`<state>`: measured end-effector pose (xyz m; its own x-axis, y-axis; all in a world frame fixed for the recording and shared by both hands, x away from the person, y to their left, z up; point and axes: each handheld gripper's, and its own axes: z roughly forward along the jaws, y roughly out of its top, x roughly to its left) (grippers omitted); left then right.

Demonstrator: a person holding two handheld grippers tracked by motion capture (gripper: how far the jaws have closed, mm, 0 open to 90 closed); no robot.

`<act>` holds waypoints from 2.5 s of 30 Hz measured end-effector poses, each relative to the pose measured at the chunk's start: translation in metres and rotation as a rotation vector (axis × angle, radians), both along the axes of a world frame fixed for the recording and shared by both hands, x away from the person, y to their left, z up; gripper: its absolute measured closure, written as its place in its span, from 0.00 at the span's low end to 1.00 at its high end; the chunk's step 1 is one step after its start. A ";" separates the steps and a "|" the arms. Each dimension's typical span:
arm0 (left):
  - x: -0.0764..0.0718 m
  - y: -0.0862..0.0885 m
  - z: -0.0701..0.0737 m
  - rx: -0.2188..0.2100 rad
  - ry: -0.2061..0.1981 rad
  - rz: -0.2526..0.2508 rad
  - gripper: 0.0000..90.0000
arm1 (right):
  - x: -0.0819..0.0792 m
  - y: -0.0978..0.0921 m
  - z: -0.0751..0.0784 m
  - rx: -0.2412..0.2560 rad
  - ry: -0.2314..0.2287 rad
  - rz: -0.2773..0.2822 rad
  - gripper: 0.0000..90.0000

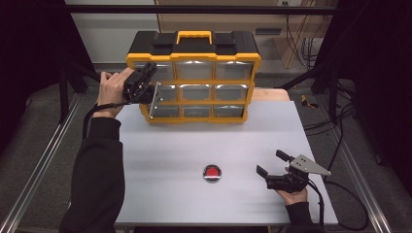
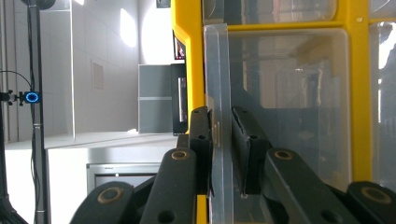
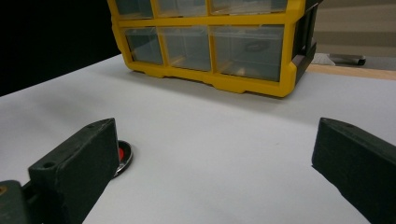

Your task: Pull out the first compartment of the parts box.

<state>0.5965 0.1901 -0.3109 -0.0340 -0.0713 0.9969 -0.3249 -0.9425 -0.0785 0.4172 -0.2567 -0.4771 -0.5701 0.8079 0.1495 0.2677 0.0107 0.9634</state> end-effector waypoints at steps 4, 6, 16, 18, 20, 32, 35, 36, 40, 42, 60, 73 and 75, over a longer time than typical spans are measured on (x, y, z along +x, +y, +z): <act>-0.004 0.000 0.001 -0.001 0.010 -0.001 0.87 | 0.000 0.000 0.000 0.001 0.000 0.002 0.02; -0.005 0.000 0.001 0.000 0.010 0.002 0.87 | 0.000 0.000 0.000 0.001 0.001 0.003 0.02; -0.013 0.001 0.000 -0.004 0.001 0.000 0.87 | 0.000 0.000 0.000 0.002 0.001 0.000 0.02; -0.014 0.002 -0.001 -0.008 0.002 -0.004 0.87 | 0.000 0.000 0.000 0.002 0.001 0.001 0.02; -0.017 0.002 0.000 -0.002 0.000 -0.006 0.87 | 0.000 0.000 0.000 0.002 0.001 0.002 0.02; -0.028 0.003 -0.002 -0.007 -0.010 -0.015 0.87 | 0.000 0.000 0.000 -0.002 0.002 0.003 0.02; -0.030 0.003 -0.002 -0.005 -0.015 -0.017 0.87 | 0.000 0.000 0.000 -0.001 0.001 0.002 0.02; -0.031 0.003 -0.003 -0.008 -0.016 -0.017 0.87 | 0.000 0.000 0.000 -0.002 0.001 0.001 0.02; -0.034 0.003 -0.004 -0.007 -0.020 -0.020 0.87 | 0.000 0.000 0.000 0.000 0.002 0.000 0.02; -0.035 0.004 -0.004 -0.007 -0.020 -0.022 0.87 | 0.000 0.000 0.000 -0.002 0.001 0.000 0.01; -0.047 0.006 -0.005 -0.003 -0.033 -0.021 0.87 | 0.000 0.000 0.000 0.002 0.003 -0.003 0.02; -0.057 0.004 -0.007 0.000 -0.033 -0.022 0.87 | 0.000 0.000 0.000 -0.001 0.002 -0.004 0.01; -0.059 0.005 -0.006 0.002 -0.036 -0.021 0.87 | 0.000 -0.001 0.000 -0.001 0.002 -0.005 0.02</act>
<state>0.5372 0.1951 -0.3172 -0.0711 -0.0721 0.9949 -0.3418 -0.9352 -0.0923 0.4169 -0.2572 -0.4767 -0.5662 0.8106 0.1496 0.2694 0.0104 0.9630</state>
